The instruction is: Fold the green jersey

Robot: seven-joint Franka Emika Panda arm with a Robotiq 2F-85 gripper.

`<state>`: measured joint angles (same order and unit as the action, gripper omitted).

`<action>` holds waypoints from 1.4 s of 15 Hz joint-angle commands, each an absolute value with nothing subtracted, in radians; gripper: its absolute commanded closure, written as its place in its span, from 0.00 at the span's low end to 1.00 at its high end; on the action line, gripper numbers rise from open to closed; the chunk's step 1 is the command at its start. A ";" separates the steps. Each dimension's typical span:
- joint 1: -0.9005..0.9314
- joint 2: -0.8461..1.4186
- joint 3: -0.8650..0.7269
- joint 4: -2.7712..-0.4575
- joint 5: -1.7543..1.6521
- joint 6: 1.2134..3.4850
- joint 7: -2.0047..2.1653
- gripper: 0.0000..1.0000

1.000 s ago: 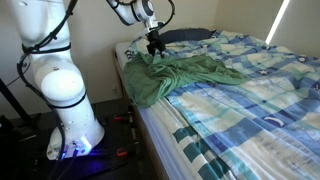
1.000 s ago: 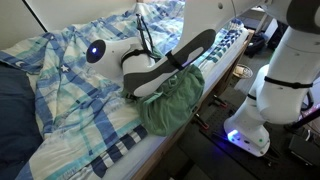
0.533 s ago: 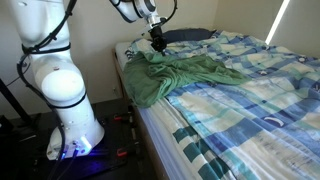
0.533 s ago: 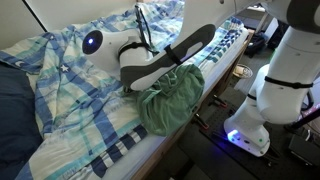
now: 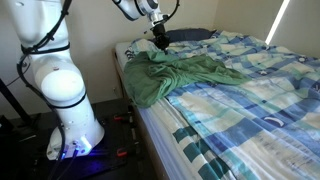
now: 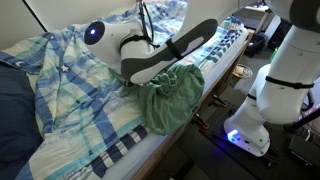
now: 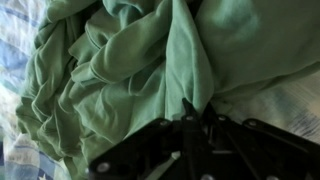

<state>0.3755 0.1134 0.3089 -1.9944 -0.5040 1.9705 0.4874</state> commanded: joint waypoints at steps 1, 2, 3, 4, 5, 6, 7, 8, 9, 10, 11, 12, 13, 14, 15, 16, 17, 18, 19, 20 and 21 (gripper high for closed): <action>0.371 0.079 0.298 -2.021 -0.490 1.959 0.511 0.59; 0.372 0.081 0.297 -2.023 -0.497 1.956 0.505 0.50; 0.372 0.082 0.295 -2.028 -0.503 1.961 0.511 0.87; 0.373 0.082 0.294 -2.031 -0.506 1.962 0.509 0.89; 0.373 0.083 0.293 -2.034 -0.504 1.962 0.507 0.90; 0.373 0.084 0.293 -2.036 -0.505 1.962 0.509 0.99; 0.374 0.084 0.294 -2.035 -0.505 1.960 0.510 1.00; 0.375 0.085 0.294 -2.035 -0.507 1.960 0.515 1.00; 0.375 0.084 0.294 -2.034 -0.509 1.960 0.519 1.00; 0.376 0.081 0.294 -2.035 -0.511 1.961 0.524 0.98; 0.375 0.076 0.293 -2.038 -0.509 1.965 0.532 0.98; 0.371 0.064 0.291 -2.044 -0.498 1.975 0.548 0.98; 0.365 0.047 0.288 -2.054 -0.476 1.991 0.574 0.98; 0.359 0.027 0.285 -2.066 -0.453 2.009 0.602 0.98; 0.346 -0.009 0.280 -2.090 -0.406 2.030 0.621 0.98; 0.336 -0.039 0.276 -2.111 -0.367 2.047 0.633 0.98; 0.324 -0.069 0.272 -2.134 -0.330 2.066 0.644 0.98; 0.312 -0.105 0.267 -2.164 -0.294 2.087 0.658 0.98; 0.300 -0.135 0.262 -2.191 -0.263 2.109 0.674 0.98; 0.287 -0.169 0.257 -2.226 -0.236 2.134 0.687 0.98; 0.273 -0.201 0.252 -2.258 -0.213 2.157 0.700 0.98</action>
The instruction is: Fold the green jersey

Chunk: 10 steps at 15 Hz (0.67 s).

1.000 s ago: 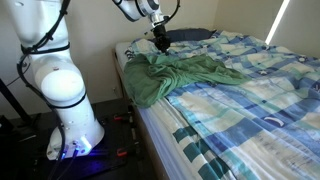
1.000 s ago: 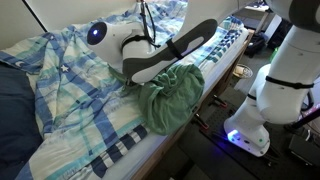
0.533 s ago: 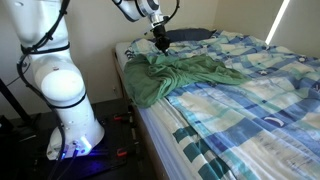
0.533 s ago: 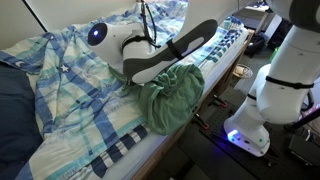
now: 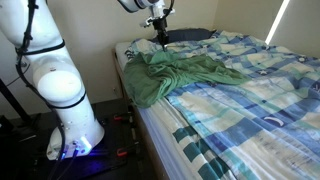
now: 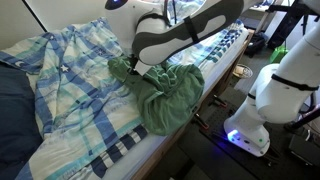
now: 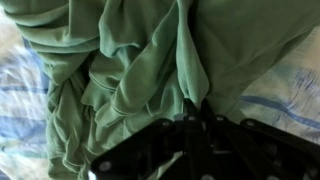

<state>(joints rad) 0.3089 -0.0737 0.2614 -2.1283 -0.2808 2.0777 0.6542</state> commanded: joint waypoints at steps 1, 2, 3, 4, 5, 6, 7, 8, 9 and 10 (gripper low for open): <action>0.258 -0.234 0.248 -2.293 -0.191 2.181 0.704 0.98; 0.244 -0.269 0.244 -2.331 -0.170 2.203 0.714 0.98; 0.230 -0.301 0.239 -2.367 -0.149 2.226 0.717 0.98; 0.215 -0.336 0.234 -2.406 -0.128 2.253 0.734 0.98; 0.202 -0.368 0.229 -2.442 -0.103 2.281 0.738 0.98; 0.188 -0.400 0.224 -2.480 -0.079 2.310 0.750 0.98; 0.175 -0.426 0.218 -2.512 -0.055 2.333 0.745 0.98; 0.162 -0.449 0.212 -2.541 -0.037 2.352 0.745 0.98; 0.148 -0.470 0.208 -2.567 -0.026 2.370 0.742 0.98; 0.133 -0.488 0.202 -2.587 -0.020 2.384 0.730 0.98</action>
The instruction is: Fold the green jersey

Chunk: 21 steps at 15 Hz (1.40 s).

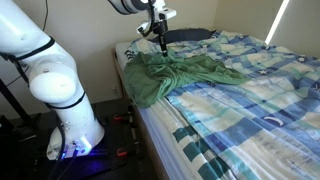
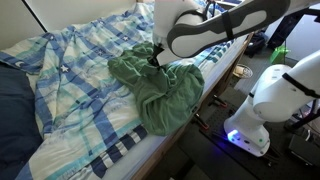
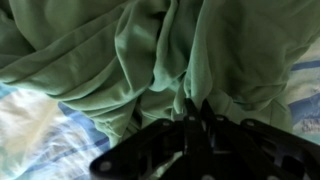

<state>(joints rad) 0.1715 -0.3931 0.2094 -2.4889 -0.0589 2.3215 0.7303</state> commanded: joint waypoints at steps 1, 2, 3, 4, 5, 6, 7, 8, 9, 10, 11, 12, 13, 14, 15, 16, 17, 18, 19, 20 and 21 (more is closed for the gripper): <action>0.114 -0.503 0.201 -2.598 -0.025 2.386 0.729 0.98; 0.098 -0.516 0.195 -2.608 -0.028 2.388 0.720 0.98; 0.081 -0.529 0.192 -2.615 -0.033 2.384 0.720 0.98; 0.063 -0.538 0.187 -2.618 -0.037 2.377 0.719 0.98; 0.048 -0.546 0.182 -2.622 -0.039 2.374 0.714 0.98; 0.036 -0.551 0.174 -2.626 -0.036 2.369 0.707 0.98; 0.028 -0.555 0.167 -2.629 -0.030 2.366 0.699 0.98; 0.028 -0.555 0.165 -2.630 -0.024 2.362 0.691 0.98; 0.027 -0.551 0.177 -2.627 -0.030 2.352 0.697 0.98; 0.020 -0.524 0.185 -2.606 -0.033 2.357 0.706 0.92; 0.019 -0.524 0.185 -2.608 -0.033 2.357 0.704 0.92; 0.019 -0.524 0.185 -2.609 -0.033 2.357 0.704 0.92; 0.019 -0.524 0.186 -2.609 -0.033 2.357 0.704 0.92; 0.020 -0.524 0.187 -2.609 -0.033 2.357 0.704 0.92; 0.020 -0.524 0.187 -2.609 -0.034 2.357 0.704 0.98; 0.020 -0.517 0.188 -2.605 -0.032 2.357 0.704 0.98; 0.018 -0.510 0.179 -2.602 -0.026 2.360 0.699 0.98; 0.014 -0.511 0.166 -2.607 -0.018 2.376 0.692 0.98; 0.008 -0.509 0.157 -2.608 -0.015 2.377 0.689 0.98; 0.003 -0.508 0.145 -2.609 -0.010 2.375 0.682 0.98; -0.006 -0.507 0.138 -2.608 -0.009 2.374 0.683 0.98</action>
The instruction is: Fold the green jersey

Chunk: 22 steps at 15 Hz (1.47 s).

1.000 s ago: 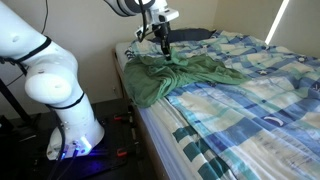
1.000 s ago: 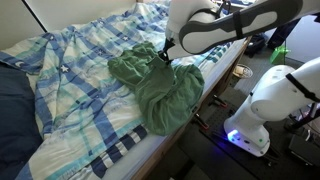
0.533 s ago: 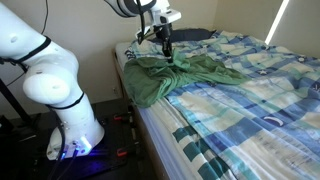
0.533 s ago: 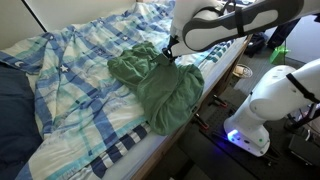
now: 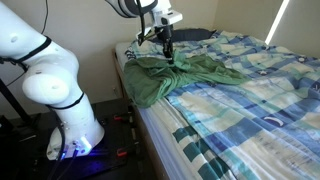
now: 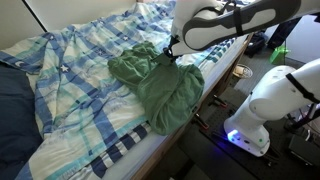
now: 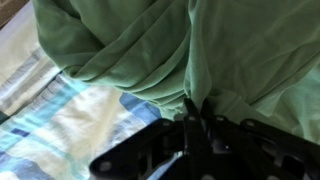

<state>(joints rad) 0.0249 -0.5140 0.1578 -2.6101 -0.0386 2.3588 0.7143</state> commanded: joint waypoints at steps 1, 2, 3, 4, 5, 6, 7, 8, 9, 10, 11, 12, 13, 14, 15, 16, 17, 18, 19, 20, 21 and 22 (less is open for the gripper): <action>-0.017 -0.507 0.131 -2.607 -0.009 2.372 0.684 0.98; -0.026 -0.506 0.123 -2.606 -0.010 2.372 0.683 0.98; -0.036 -0.507 0.115 -2.605 -0.012 2.369 0.683 0.98; -0.046 -0.508 0.107 -2.605 -0.013 2.369 0.683 0.98; -0.053 -0.508 0.100 -2.605 -0.010 2.369 0.682 0.98; -0.058 -0.507 0.095 -2.605 -0.010 2.370 0.682 0.98; -0.061 -0.505 0.094 -2.606 -0.008 2.371 0.682 0.98; -0.063 -0.502 0.095 -2.606 -0.008 2.372 0.684 0.98; -0.063 -0.499 0.095 -2.606 -0.006 2.372 0.686 0.98; -0.060 -0.497 0.094 -2.606 -0.002 2.372 0.685 0.98; -0.058 -0.494 0.094 -2.606 0.002 2.371 0.683 0.98; -0.055 -0.491 0.095 -2.606 0.006 2.368 0.683 0.98; -0.055 -0.488 0.098 -2.605 0.004 2.360 0.683 0.67; -0.054 -0.486 0.102 -2.605 0.003 2.358 0.687 0.66; -0.054 -0.486 0.109 -2.605 -0.001 2.354 0.692 0.61; -0.053 -0.486 0.112 -2.604 -0.001 2.352 0.696 0.53; -0.052 -0.489 0.116 -2.604 -0.003 2.349 0.698 0.45; -0.051 -0.494 0.121 -2.604 -0.005 2.344 0.701 0.37; -0.049 -0.498 0.125 -2.603 -0.004 2.340 0.702 0.31; -0.048 -0.506 0.133 -2.603 -0.007 2.333 0.707 0.24; -0.045 -0.515 0.141 -2.604 -0.009 2.327 0.710 0.16; -0.043 -0.525 0.152 -2.604 -0.012 2.319 0.716 0.09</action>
<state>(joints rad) -0.0436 -0.4918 0.1236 -2.6089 -0.0227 2.3567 0.7115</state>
